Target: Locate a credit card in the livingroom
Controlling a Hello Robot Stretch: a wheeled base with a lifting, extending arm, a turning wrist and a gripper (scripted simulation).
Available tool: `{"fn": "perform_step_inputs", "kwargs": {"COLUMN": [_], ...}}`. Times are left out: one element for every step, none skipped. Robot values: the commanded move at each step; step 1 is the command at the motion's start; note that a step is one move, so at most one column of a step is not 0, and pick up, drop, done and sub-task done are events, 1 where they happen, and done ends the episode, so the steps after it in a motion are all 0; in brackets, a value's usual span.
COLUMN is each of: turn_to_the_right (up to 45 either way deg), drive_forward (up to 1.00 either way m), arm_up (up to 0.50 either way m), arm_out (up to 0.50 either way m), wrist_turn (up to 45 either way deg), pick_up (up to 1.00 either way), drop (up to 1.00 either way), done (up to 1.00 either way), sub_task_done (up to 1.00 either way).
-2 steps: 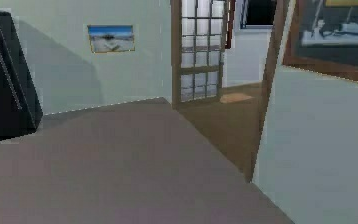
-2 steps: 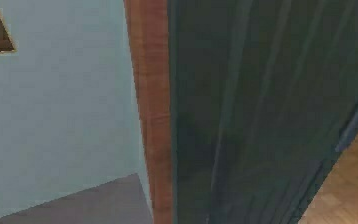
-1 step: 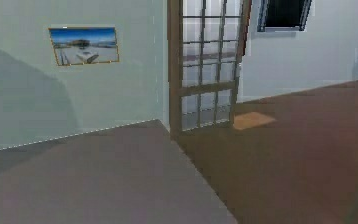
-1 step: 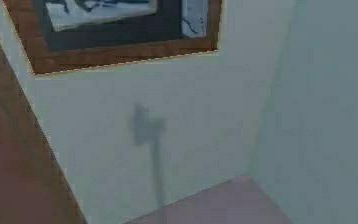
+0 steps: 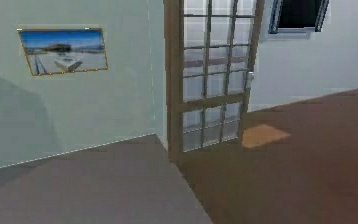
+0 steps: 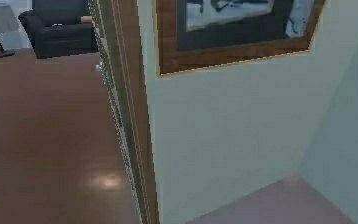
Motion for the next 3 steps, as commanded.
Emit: {"fn": "perform_step_inputs", "kwargs": {"turn_to_the_right": [18.0, 0.0, 36.0], "drive_forward": [0.0, 0.5, 0.0], "arm_up": [0.0, 0.0, 0.0], "arm_out": [0.0, 0.0, 0.0], "wrist_turn": [0.0, 0.0, 0.0], "pick_up": [0.0, 0.0, 0.0], "drop": [0.0, 0.0, 0.0], "done": [0.0, 0.0, 0.0], "sub_task_done": [0.0, 0.0, 0.0]}}
